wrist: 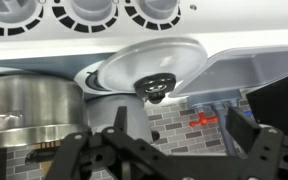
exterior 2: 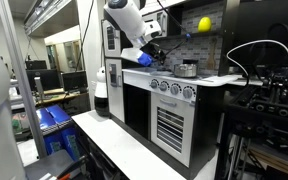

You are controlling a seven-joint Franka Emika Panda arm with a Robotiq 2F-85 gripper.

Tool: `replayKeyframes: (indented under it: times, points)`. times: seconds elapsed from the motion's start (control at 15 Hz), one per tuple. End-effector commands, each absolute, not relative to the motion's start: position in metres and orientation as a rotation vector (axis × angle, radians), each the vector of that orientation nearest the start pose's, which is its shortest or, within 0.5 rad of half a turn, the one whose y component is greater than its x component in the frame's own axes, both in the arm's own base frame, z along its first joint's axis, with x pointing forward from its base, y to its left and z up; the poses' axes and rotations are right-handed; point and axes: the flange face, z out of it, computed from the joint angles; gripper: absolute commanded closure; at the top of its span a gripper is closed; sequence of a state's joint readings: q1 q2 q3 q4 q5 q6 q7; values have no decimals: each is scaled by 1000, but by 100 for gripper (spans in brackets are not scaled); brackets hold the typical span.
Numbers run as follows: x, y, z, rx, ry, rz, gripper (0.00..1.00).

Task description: Remove the lid from the sink and put it on the stove

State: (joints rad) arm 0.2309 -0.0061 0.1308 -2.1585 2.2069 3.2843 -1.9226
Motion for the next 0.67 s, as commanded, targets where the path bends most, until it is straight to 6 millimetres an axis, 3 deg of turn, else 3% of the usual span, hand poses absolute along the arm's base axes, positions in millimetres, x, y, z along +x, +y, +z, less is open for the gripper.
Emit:
replayKeyframes:
  times: [0.0,0.33,0.53,0.6]
  points:
    - [472,114,397,-2781,-109,-1232,0]
    - [449,132,364,-2901,-322,-1131,0]
    - [440,138,365,-2978,-421,-1089,0]
    - [440,114,356,-2974,-459,-1088,0]
